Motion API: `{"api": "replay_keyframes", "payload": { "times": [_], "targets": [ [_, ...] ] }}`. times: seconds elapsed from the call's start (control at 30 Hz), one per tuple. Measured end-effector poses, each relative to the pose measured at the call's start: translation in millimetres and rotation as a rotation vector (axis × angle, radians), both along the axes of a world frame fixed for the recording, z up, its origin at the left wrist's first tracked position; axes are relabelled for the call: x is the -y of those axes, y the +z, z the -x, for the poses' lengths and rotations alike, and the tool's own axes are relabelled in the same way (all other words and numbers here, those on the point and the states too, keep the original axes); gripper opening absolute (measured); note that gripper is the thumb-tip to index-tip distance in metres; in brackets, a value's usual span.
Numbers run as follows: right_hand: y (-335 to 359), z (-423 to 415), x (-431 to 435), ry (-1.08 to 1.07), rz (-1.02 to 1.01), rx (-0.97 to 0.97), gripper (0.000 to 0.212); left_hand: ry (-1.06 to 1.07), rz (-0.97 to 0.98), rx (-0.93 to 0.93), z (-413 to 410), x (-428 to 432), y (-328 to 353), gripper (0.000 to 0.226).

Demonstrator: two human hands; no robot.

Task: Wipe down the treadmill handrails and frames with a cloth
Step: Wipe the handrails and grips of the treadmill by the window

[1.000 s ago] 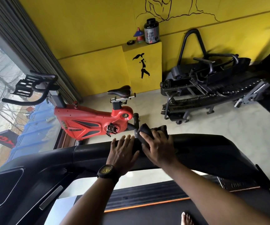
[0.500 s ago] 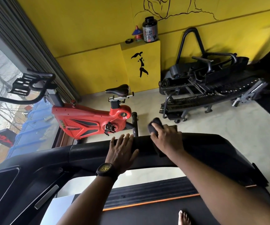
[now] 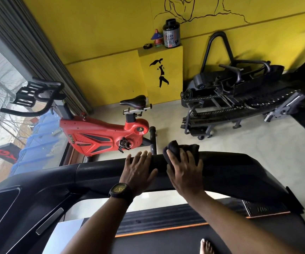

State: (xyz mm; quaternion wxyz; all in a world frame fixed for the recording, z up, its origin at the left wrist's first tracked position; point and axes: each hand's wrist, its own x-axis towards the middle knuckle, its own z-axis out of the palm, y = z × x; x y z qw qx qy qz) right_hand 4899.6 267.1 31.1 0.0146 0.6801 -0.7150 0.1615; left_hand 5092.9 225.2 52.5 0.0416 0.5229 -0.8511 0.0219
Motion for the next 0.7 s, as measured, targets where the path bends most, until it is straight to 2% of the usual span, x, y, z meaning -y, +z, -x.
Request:
{"api": "replay_keyframes", "payload": {
  "times": [0.07,0.13,0.2,0.3,0.4,0.47,0.57,0.63,0.7],
  "targets": [
    [5,12,13,0.124,-0.011,-0.002,0.052,-0.005,0.0,0.003,2,1,0,0.069],
    [13,31,40,0.144,-0.099,-0.017,0.054,-0.011,0.0,0.006,1,1,0,0.069],
    [17,38,49,0.002,-0.167,0.012,0.053,-0.022,0.003,0.003,2,0,1,0.068],
    [8,16,20,-0.123,-0.058,0.031,0.05,-0.032,0.001,0.003,6,-1,1,0.068],
    [0,5,-2,0.072,0.036,0.041,0.052,-0.02,0.003,-0.01,10,-1,-1,0.068],
    [3,22,17,0.162,0.014,0.012,0.053,-0.027,0.008,-0.005,10,-1,-1,0.068],
    [10,40,38,0.019,-0.088,0.031,0.056,-0.034,-0.001,0.009,9,0,0,0.068],
    [8,27,25,-0.119,-0.049,0.052,0.056,-0.029,-0.005,0.015,12,0,-1,0.068],
    [2,10,3,-0.097,-0.011,0.059,0.051,-0.02,-0.005,0.008,17,-1,-1,0.068]
  ]
}}
